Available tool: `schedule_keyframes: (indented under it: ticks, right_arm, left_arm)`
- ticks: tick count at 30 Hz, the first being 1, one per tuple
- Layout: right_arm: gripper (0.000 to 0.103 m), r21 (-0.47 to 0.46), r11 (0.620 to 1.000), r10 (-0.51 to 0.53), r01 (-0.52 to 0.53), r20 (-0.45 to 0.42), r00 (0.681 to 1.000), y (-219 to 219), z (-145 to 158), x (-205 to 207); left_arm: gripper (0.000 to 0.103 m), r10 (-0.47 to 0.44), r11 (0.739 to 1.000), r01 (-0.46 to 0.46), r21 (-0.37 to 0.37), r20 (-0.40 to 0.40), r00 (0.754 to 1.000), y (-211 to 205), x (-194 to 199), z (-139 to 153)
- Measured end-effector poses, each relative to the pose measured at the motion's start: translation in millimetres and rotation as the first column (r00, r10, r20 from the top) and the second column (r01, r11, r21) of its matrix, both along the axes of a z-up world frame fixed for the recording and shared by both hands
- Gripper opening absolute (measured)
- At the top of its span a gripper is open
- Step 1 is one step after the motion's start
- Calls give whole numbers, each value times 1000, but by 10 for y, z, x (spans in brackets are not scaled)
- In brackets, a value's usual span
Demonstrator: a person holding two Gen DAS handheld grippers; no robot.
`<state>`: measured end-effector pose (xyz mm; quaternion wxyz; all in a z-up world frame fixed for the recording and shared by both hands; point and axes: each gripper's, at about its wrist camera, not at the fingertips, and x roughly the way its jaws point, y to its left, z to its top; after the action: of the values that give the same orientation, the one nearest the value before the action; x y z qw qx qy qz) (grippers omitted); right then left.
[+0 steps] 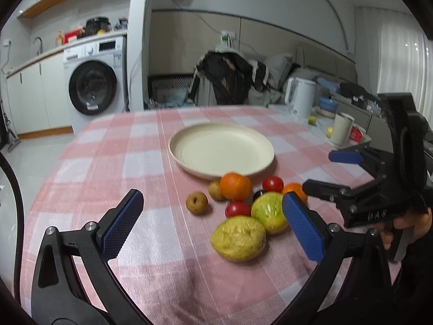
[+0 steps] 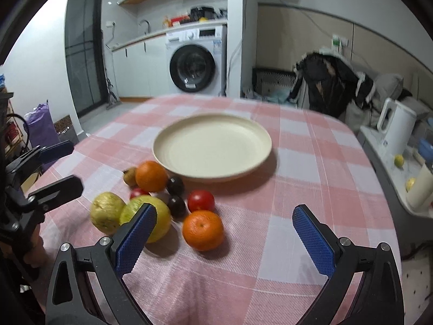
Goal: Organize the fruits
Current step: 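Grasp the wrinkled yellow fruit with the left tool while the right tool grasps a tangerine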
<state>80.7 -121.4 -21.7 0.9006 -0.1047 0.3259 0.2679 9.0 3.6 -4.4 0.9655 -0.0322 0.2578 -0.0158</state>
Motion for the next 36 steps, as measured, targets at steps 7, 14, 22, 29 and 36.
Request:
schedule_keyframes:
  ticks: [7, 14, 22, 29, 36]
  right_arm:
    - [84, -3, 1000, 15, -16, -150, 989, -63, -193, 181]
    - [84, -50, 998, 40, -50, -186, 982, 31, -294, 154]
    - [70, -61, 995, 66, -82, -232, 971, 96, -377, 193]
    - [50, -59, 992, 97, -113, -233, 968, 152, -363, 188]
    - [40, -50, 991, 113, -126, -221, 969, 160, -356, 144]
  left_arm:
    - [103, 0, 999, 4, 32, -113, 994, 14, 107, -156]
    - [102, -40, 997, 53, 62, -191, 981, -72, 194, -275]
    - [82, -92, 994, 105, 34, -283, 955, -128, 315, -427]
    - [54, -146, 989, 146, -26, -316, 937, -147, 397, -492]
    - [51, -163, 987, 160, -33, -307, 938, -174, 357, -472]
